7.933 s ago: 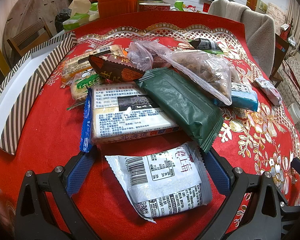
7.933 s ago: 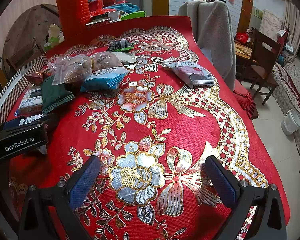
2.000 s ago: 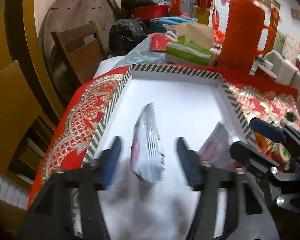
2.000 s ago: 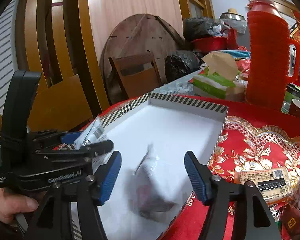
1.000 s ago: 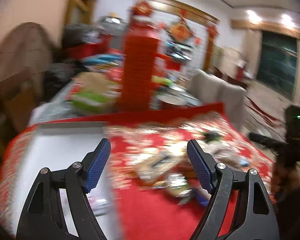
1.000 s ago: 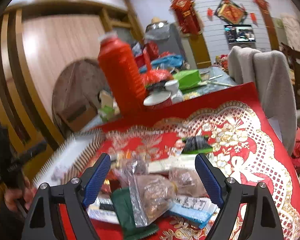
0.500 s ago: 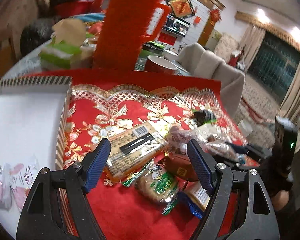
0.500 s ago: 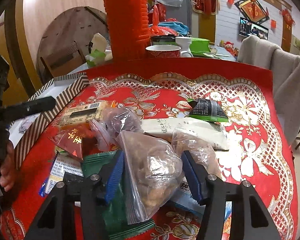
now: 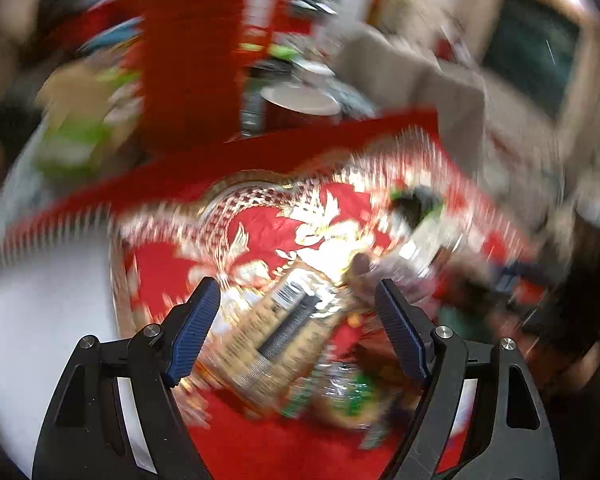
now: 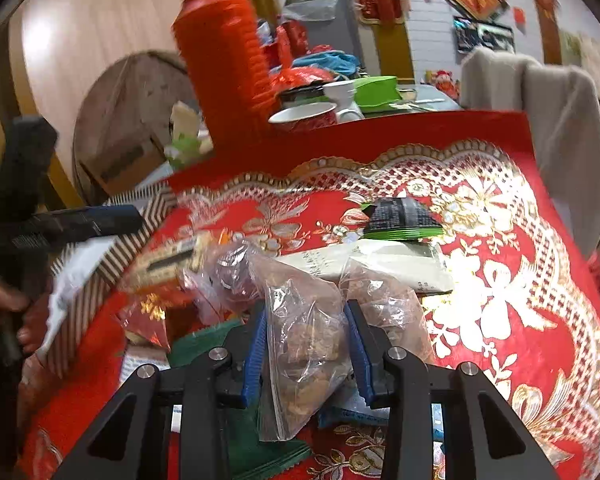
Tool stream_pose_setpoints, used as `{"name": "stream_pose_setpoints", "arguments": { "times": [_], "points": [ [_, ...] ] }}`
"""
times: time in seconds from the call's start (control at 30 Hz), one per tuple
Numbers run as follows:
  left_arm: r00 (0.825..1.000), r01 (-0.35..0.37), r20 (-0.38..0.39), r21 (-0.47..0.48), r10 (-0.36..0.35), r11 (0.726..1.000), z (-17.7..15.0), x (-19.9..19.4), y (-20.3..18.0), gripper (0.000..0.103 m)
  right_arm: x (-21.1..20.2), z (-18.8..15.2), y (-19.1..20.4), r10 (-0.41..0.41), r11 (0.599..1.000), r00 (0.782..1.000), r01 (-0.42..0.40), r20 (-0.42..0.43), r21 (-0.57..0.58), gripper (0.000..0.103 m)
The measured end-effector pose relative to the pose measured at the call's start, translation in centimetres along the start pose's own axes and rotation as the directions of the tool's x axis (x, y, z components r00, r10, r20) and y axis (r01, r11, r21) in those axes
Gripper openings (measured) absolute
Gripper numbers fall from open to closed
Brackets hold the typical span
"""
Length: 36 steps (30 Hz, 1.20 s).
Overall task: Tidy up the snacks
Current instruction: 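Grasp the beige cracker pack with the left gripper while the right holds the zip bag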
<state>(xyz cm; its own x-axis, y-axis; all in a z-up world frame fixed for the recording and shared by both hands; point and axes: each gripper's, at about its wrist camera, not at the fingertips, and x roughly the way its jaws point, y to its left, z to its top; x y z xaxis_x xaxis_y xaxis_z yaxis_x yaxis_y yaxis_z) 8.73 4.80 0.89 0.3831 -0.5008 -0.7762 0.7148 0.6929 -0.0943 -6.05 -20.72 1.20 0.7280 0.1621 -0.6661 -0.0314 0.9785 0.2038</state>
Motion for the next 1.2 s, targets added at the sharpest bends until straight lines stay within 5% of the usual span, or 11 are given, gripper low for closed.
{"name": "stream_pose_setpoints", "arguments": {
  "times": [0.07, 0.17, 0.27, 0.4, 0.67, 1.2],
  "points": [
    [0.989, -0.114, -0.061, 0.251, 0.133, 0.961, 0.4, 2.1, -0.9, 0.080, -0.1, 0.0, -0.4, 0.015, 0.999, 1.000, -0.015, 0.004, 0.032, 0.037],
    [0.954, -0.227, -0.076, 0.442, 0.289, 0.868, -0.2, 4.5, -0.5, 0.082, -0.1, 0.0, -0.3, 0.014, 0.999, 1.000, -0.014, 0.002, 0.032, 0.037],
    [0.974, -0.154, -0.083, 0.431, 0.209, 0.889, 0.0, 4.0, 0.0, 0.082, -0.1, 0.1, -0.1, 0.017, 0.999, 1.000, -0.017, 0.000, 0.028, 0.037],
    [0.987, -0.055, -0.105, 0.482, 0.121, 0.874, -0.6, 4.0, -1.3, 0.081, -0.1, 0.1, 0.0, 0.025, 0.999, 1.000, -0.025, 0.003, 0.031, 0.037],
    [0.973, 0.078, -0.223, 0.537, 0.052, 0.840, -1.3, 5.1, -2.9, 0.081, -0.2, 0.2, 0.1, 0.026, 0.999, 1.000, -0.026, 0.008, 0.028, 0.037],
    [0.957, 0.142, -0.285, 0.314, -0.050, 0.939, -1.1, 6.2, -0.1, 0.082, 0.3, -0.1, -0.9, 0.026, 0.997, 1.000, -0.025, -0.010, 0.071, 0.037]
  ]
}}
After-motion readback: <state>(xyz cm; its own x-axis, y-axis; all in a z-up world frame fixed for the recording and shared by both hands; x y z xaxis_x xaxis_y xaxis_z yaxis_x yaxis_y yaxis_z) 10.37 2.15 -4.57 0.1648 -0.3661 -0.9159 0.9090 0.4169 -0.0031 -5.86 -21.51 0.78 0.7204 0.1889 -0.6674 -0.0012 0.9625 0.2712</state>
